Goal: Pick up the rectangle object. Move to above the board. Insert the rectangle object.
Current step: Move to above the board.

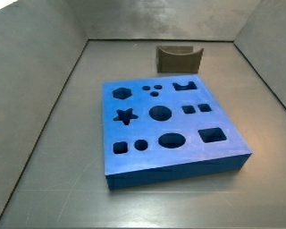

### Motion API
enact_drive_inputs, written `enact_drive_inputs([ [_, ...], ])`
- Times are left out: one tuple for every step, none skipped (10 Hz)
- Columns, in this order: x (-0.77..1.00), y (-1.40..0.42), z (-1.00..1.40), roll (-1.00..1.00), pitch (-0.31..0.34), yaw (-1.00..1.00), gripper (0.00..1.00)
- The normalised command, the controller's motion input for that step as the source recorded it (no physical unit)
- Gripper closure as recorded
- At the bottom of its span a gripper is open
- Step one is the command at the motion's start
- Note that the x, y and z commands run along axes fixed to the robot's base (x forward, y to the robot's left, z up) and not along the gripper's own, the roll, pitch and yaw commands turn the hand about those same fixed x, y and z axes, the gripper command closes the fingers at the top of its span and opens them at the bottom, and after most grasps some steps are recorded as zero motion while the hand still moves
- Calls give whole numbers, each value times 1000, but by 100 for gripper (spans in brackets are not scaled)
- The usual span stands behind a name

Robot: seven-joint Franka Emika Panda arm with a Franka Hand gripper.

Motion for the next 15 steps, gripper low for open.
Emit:
enact_drive_inputs([
  [-4,125,1000,-35,131,-36,100],
  [-3,116,1000,-31,126,-37,100],
  [-4,85,868,-30,125,-40,100],
  [-5,64,711,-23,125,-42,100],
  [-6,51,606,-21,126,-43,100],
  [-4,31,394,-18,126,-39,100],
  [0,20,239,-13,128,-38,100],
  [53,-1000,-268,-435,875,-496,100],
  [57,-1000,-271,-397,808,-457,100],
  [57,-1000,-269,-289,604,-281,100],
  [59,-1000,-269,-209,325,-89,100],
  [60,-1000,-269,-113,182,-22,100],
  [58,-1000,-268,-60,87,-8,100],
  [58,-1000,-268,-33,7,1,100],
  [57,-1000,-271,-20,-28,6,100],
])
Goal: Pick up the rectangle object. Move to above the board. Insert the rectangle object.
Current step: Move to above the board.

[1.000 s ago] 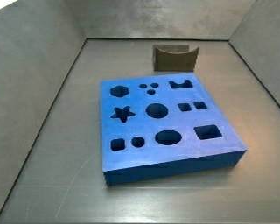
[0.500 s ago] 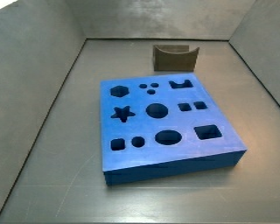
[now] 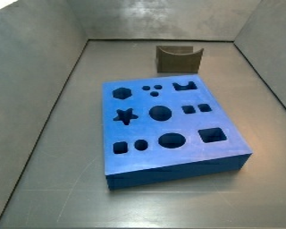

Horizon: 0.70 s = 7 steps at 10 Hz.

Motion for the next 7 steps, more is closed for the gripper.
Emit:
enact_drive_inputs([
  [56,-1000,-271,-9,-39,7,100],
  [57,-1000,-273,-10,-33,7,100],
  [59,-1000,-275,0,-24,9,100],
  [61,-1000,-277,-5,-14,9,100],
  [68,-1000,-282,-19,-4,7,100],
  [68,-1000,-282,-21,-4,9,100],
  [70,-1000,-285,13,-12,10,100],
])
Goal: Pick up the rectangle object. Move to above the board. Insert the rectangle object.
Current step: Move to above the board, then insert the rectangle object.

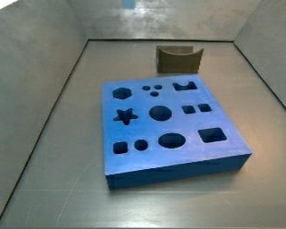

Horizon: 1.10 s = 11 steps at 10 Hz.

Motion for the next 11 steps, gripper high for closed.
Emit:
enact_drive_inputs([
  [74,-1000,-285,-14,-8,7,100],
  [84,-1000,-288,-2,9,4,100],
  [93,-1000,-287,-9,16,8,100],
  [112,-1000,-291,6,15,11,100],
  [118,-1000,-297,10,3,10,100],
  [122,-798,-239,33,6,8,100],
  [111,-619,-189,34,5,1,100],
  [73,-278,-91,68,-3,4,100],
  [58,-181,-62,74,-7,13,100],
  [0,-3,-137,-103,-9,0,100],
  [0,-9,0,63,0,0,100],
])
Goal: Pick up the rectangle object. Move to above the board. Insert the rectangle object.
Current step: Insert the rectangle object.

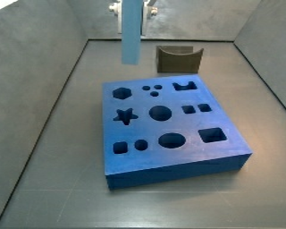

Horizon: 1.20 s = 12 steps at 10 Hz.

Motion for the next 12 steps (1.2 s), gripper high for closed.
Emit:
enact_drive_inputs([
  [-9,-49,0,117,0,0,100],
  [-20,-6,0,0,-51,0,100],
  [0,0,0,-34,0,0,100],
  [20,0,0,0,0,0,100],
  [394,-223,-23,-29,0,0,100],
  [754,-391,0,-137,20,-29,100],
  [906,-403,0,-234,77,-49,100],
  [911,-423,-26,-237,51,-66,100],
  [926,-443,-43,-226,31,-57,100],
  [911,-480,-123,-154,11,-57,100],
  [863,-511,-146,-134,0,-86,100],
  [863,-514,-134,-149,0,-89,100],
])
